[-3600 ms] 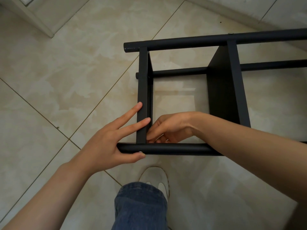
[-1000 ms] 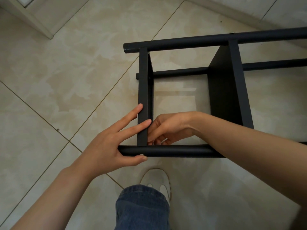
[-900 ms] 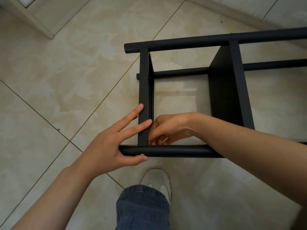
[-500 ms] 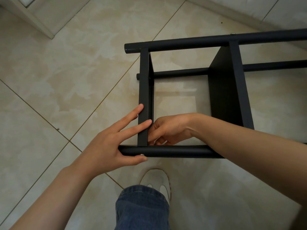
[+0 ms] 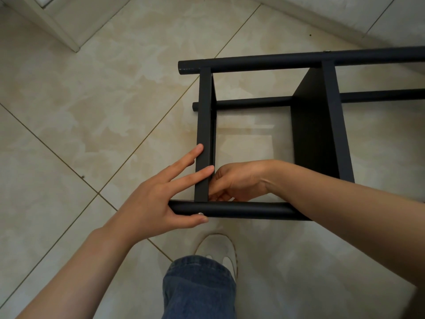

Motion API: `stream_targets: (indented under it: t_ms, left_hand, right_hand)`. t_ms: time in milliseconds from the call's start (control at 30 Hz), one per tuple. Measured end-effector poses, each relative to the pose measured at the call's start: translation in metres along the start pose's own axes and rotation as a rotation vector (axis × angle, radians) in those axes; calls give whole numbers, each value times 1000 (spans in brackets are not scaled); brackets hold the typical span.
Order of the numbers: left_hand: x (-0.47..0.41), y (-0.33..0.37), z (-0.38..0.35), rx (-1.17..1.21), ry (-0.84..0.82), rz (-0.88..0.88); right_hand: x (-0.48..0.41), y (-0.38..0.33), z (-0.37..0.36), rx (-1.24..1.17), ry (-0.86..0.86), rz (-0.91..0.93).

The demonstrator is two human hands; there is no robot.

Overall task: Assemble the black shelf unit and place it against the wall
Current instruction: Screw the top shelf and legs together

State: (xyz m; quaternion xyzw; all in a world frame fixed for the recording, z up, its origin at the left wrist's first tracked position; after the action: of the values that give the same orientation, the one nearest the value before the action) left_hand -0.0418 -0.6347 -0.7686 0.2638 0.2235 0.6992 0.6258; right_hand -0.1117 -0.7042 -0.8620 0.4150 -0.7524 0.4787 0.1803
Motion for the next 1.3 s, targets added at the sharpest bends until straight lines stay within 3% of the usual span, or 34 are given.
stream_targets:
  t_ms: [500, 633, 733, 867, 1067, 1300]
  left_hand:
    - [3, -1, -4, 56, 21, 30]
    - [16, -11, -16, 299, 98, 164]
    - [31, -25, -36, 624, 175, 364]
    - [40, -28, -67, 943, 253, 541]
    - [33, -12, -71, 958, 179, 540]
    - [23, 0, -54, 897, 188, 559]
  right_hand:
    - [8, -2, 4, 75, 78, -27]
    - [16, -4, 8, 139, 143, 24]
    - [30, -1, 4, 153, 143, 44]
    - [52, -4, -1, 358, 229, 37]
    - [83, -19, -17, 590, 350, 93]
    - [116, -33, -21, 581, 491, 164]
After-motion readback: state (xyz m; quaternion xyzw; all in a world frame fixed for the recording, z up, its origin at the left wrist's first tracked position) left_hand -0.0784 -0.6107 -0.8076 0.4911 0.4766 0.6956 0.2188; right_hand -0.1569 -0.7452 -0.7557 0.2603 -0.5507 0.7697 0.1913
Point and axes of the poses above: each hand's wrist, its own x-axis away from the middle knuckle, its own z-axis out of the back of the hand, y = z × x, the point moved 9 cm from there along -x, towards the middle knuckle, and after that the axes turned 3 degrees about -y, right-handed, at the moved point
